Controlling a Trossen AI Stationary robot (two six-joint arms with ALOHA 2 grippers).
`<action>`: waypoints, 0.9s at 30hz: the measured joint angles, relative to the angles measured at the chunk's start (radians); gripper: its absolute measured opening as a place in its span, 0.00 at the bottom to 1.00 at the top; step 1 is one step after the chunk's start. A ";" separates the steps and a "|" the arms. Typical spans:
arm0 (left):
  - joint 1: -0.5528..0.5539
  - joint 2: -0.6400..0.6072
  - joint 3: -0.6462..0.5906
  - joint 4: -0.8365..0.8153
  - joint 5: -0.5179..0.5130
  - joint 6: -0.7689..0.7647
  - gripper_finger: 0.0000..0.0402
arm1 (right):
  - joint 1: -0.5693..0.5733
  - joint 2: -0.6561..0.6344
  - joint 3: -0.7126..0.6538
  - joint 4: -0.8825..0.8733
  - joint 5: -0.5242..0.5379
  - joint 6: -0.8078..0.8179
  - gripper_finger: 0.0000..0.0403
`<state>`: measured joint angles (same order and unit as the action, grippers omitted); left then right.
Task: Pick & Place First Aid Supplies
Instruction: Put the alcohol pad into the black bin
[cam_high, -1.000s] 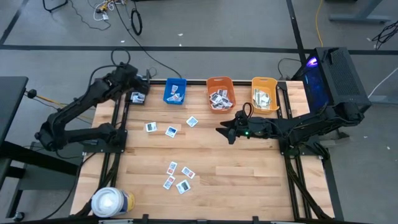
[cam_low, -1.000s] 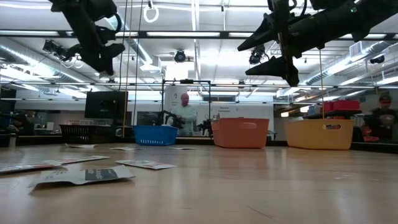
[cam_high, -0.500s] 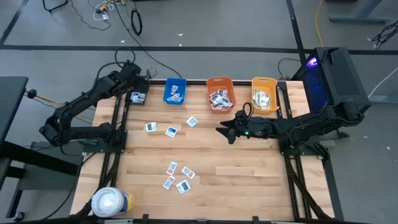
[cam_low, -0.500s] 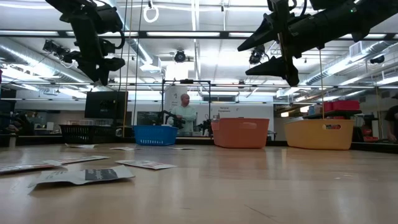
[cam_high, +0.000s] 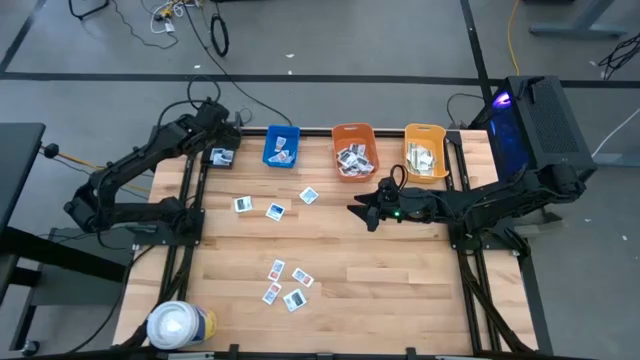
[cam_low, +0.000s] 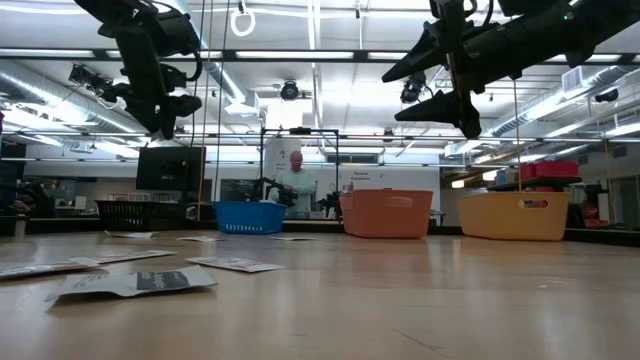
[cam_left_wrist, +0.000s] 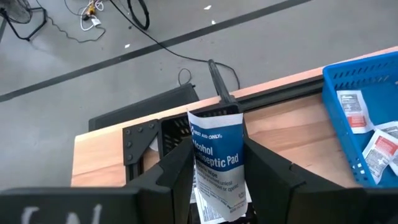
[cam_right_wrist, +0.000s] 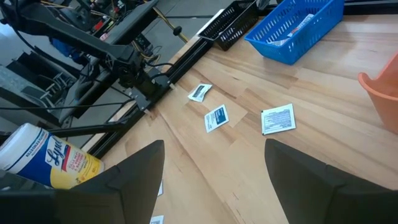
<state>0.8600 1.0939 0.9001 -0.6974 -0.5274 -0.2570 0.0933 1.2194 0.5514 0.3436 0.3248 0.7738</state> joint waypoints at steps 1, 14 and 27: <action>0.000 0.000 0.000 -0.006 0.000 -0.001 0.34 | 0.000 0.000 0.000 0.000 0.000 0.000 0.69; 0.000 0.000 0.000 -0.060 0.013 -0.036 0.34 | 0.000 0.000 0.000 0.000 0.024 -0.003 0.69; 0.000 0.000 0.000 -0.078 0.019 -0.027 0.34 | 0.000 0.000 0.000 0.000 0.034 0.001 0.69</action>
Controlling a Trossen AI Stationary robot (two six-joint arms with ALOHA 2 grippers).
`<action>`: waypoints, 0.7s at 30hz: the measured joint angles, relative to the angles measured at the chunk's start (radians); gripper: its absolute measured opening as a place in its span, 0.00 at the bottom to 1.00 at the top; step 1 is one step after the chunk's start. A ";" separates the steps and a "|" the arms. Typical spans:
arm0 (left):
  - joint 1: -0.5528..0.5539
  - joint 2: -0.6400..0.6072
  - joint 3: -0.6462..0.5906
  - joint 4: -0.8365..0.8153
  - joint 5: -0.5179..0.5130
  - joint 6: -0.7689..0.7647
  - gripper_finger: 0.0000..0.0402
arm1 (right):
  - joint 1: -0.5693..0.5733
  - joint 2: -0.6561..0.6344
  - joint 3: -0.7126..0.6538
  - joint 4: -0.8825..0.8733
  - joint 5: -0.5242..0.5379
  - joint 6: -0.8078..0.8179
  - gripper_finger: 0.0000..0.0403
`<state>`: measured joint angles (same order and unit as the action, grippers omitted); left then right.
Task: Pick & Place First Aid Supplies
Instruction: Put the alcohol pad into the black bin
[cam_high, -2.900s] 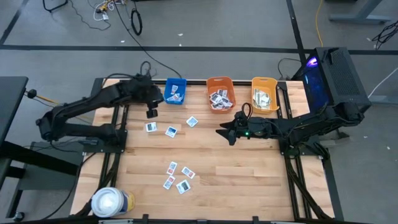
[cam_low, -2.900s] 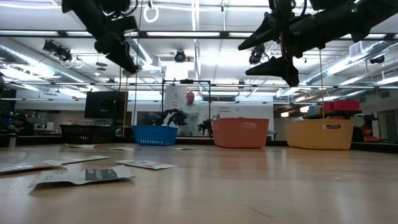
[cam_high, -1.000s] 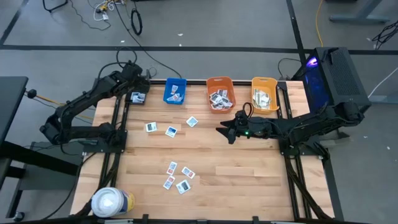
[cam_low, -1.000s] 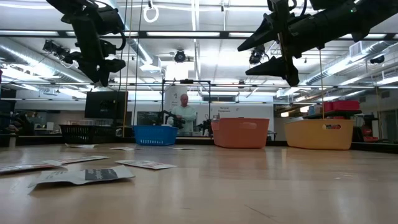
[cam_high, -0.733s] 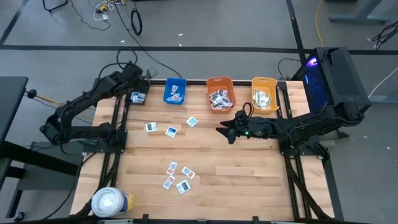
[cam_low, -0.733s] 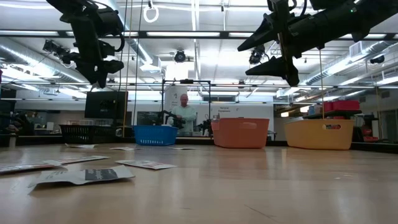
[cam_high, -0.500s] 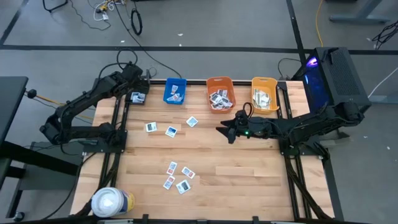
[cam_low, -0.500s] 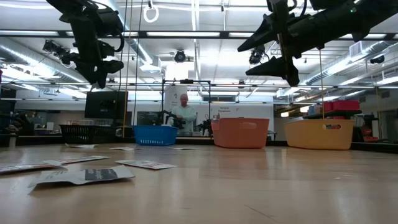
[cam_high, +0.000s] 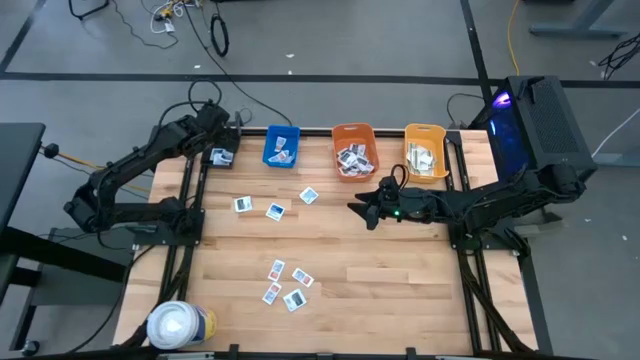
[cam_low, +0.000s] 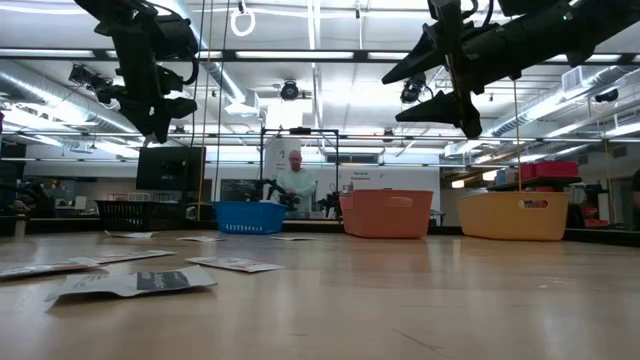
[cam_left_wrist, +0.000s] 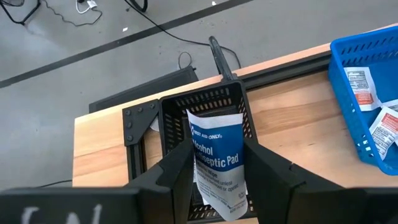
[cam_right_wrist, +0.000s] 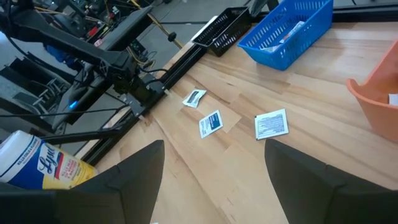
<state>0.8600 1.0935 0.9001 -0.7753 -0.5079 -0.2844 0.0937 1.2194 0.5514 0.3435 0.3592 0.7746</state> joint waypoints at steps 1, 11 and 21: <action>0.000 0.000 0.000 0.000 0.000 0.000 0.34 | 0.000 0.000 0.000 0.000 0.000 0.003 0.69; 0.000 0.000 0.000 -0.001 0.015 0.008 0.34 | 0.000 0.000 0.000 0.000 0.000 0.004 0.69; 0.000 -0.001 0.077 -0.043 0.033 0.036 0.34 | 0.000 0.000 0.000 0.000 0.000 0.013 0.69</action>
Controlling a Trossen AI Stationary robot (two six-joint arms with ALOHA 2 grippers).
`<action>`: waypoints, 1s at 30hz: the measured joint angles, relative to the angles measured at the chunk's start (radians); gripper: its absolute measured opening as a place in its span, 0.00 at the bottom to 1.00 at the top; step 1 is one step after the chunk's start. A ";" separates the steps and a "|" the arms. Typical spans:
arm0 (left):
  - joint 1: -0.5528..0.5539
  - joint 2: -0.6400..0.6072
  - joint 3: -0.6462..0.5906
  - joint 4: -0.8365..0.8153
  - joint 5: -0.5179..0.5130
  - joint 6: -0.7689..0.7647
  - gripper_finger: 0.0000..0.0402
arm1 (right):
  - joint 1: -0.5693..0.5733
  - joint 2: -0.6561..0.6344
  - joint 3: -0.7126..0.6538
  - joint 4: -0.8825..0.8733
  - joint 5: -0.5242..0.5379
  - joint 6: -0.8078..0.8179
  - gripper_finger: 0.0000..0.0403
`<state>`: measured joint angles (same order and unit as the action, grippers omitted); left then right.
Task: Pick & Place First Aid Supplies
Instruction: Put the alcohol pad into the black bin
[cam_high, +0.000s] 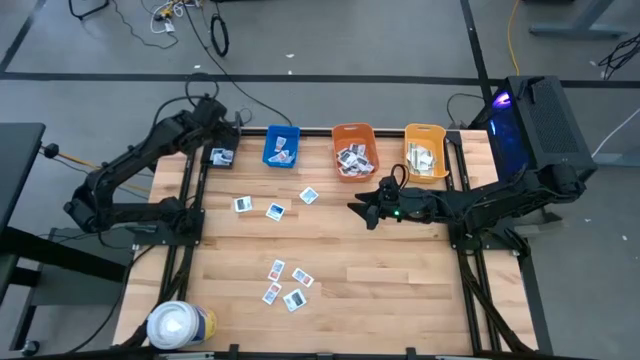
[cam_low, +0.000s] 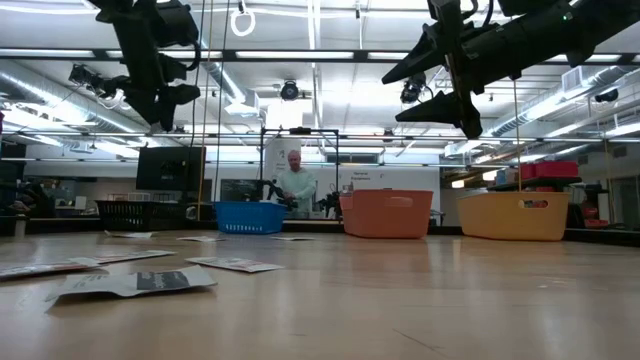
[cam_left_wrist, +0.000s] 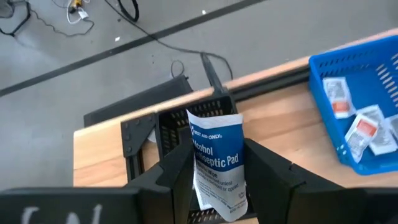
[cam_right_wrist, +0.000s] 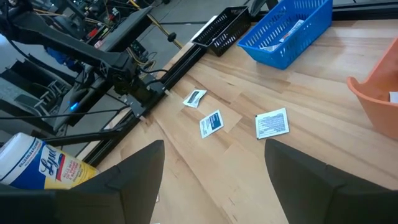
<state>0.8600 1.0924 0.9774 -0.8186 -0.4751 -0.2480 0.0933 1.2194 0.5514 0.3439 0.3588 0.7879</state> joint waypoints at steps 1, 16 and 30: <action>0.001 0.000 0.005 0.002 0.000 0.002 0.34 | 0.000 0.000 0.000 0.000 0.000 0.000 0.69; 0.000 0.000 0.006 0.001 0.085 -0.032 0.34 | 0.000 0.000 0.000 0.000 0.012 -0.003 0.69; 0.000 0.000 0.005 0.159 0.233 -0.057 0.34 | 0.000 0.000 0.000 0.000 0.019 -0.003 0.69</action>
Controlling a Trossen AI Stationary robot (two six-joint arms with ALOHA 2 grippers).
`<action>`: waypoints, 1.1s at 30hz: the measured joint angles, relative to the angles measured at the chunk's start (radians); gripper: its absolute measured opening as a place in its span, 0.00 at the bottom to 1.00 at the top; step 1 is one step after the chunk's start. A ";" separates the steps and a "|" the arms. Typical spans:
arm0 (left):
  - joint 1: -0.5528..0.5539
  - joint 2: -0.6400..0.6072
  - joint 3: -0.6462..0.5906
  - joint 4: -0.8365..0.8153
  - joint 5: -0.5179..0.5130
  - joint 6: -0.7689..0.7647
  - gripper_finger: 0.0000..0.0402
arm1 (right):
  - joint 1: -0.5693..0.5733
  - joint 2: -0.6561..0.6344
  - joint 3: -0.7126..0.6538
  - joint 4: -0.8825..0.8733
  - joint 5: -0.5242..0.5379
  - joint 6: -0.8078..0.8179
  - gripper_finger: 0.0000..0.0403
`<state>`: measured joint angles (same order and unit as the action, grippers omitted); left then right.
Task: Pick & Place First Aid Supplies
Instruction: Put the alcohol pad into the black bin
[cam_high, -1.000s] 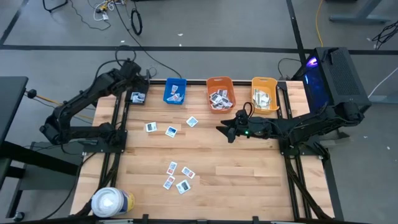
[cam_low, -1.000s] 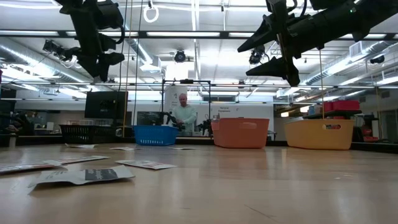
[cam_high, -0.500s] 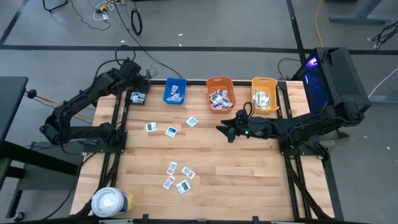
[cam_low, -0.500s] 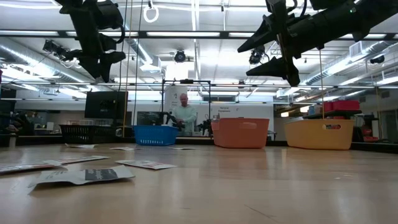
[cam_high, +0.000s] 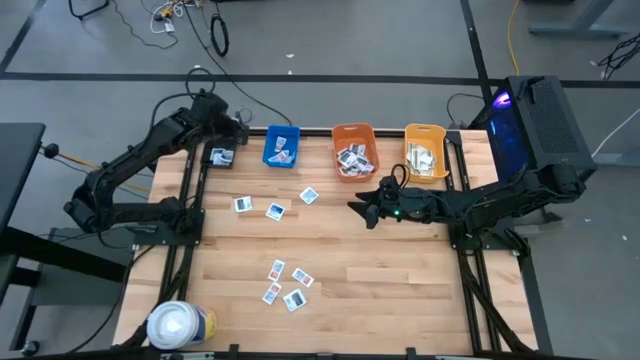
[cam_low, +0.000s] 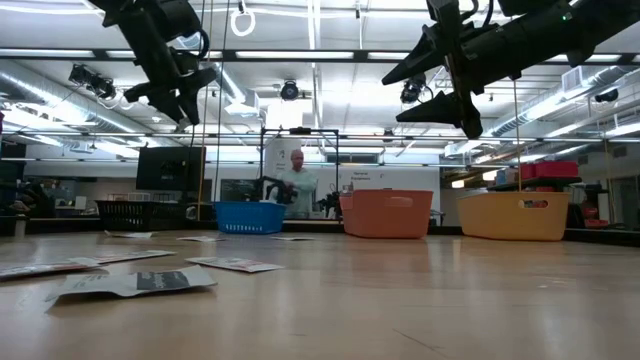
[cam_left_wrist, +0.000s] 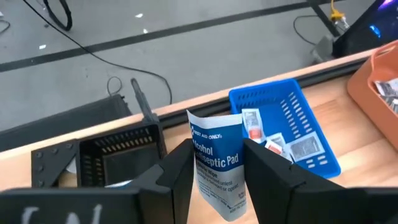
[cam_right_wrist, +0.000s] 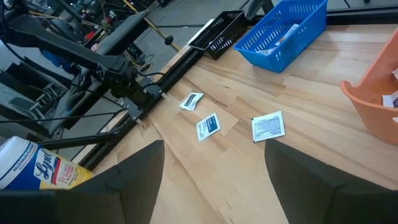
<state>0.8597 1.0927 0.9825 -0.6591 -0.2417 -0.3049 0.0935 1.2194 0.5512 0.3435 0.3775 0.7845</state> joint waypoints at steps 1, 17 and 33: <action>0.000 0.000 0.000 0.003 0.000 0.002 0.34 | 0.000 0.000 0.000 0.000 0.000 0.000 0.69; 0.000 0.001 0.073 0.006 -0.075 0.089 0.34 | 0.000 0.000 0.000 0.000 0.000 0.000 0.69; -0.027 0.073 0.083 -0.205 -0.085 0.048 0.34 | 0.000 0.000 0.000 0.000 0.000 -0.009 0.69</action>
<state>0.8330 1.1654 1.0657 -0.8645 -0.3271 -0.2565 0.0933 1.2190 0.5511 0.3435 0.3775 0.7759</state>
